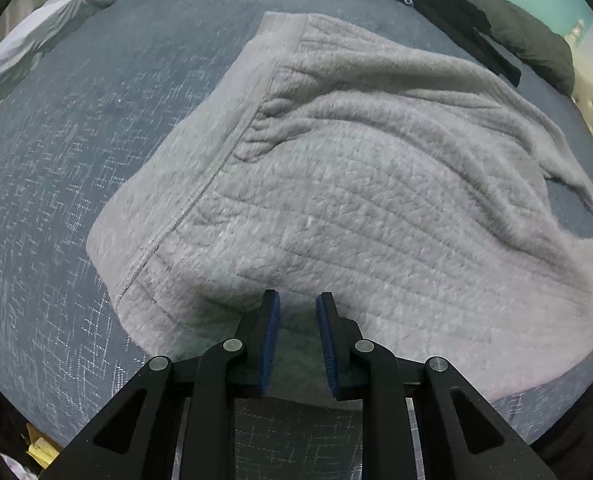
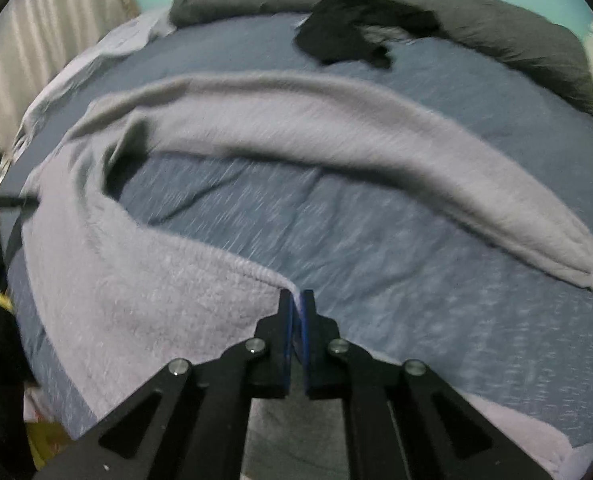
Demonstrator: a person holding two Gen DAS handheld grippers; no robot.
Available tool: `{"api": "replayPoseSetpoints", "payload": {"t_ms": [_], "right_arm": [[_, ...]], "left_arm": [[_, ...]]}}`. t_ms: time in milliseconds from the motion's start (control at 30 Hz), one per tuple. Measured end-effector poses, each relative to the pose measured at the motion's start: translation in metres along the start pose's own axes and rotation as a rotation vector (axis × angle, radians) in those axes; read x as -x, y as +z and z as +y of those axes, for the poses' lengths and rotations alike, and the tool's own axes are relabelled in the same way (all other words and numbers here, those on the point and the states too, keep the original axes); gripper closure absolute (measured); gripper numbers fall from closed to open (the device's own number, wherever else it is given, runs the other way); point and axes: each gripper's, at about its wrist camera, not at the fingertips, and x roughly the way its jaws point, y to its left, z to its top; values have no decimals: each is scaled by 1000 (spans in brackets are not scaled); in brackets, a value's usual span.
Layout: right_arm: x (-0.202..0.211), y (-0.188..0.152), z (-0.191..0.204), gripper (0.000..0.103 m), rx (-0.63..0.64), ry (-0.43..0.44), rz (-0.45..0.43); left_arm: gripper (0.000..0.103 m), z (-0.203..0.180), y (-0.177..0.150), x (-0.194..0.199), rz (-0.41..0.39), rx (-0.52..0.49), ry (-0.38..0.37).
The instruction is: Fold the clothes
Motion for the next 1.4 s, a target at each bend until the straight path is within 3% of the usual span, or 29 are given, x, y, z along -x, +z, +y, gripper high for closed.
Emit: {"api": "replayPoseSetpoints", "payload": {"t_ms": [200, 400, 567, 600, 667, 733, 800, 1033, 1167, 1400], "right_arm": [[-26, -4, -3, 100, -35, -30, 83], [-19, -8, -19, 100, -142, 54, 39], [1, -7, -28, 99, -134, 32, 21], [2, -5, -29, 94, -136, 20, 22], [12, -4, -35, 94, -171, 26, -8], [18, 5, -28, 88, -191, 99, -54], [7, 17, -4, 66, -143, 136, -27], [-30, 57, 81, 61, 23, 264, 66], [-51, 80, 129, 61, 119, 337, 119], [-80, 91, 171, 61, 204, 386, 192]], "left_arm": [[81, 1, -3, -1, 7, 6, 2], [81, 5, -5, 1, 4, 18, -10], [81, 4, -5, 22, -56, 27, -41], [81, 1, -4, 27, -70, 22, -49], [81, -9, -1, 32, -80, 2, -65], [81, -22, 3, 36, -88, -25, -82], [81, -38, 9, 37, -94, -58, -95], [81, -85, 20, 12, -74, -127, -114], [81, -91, 22, -7, -60, -115, -114], [81, -90, 22, -28, -42, -107, -115]]}}
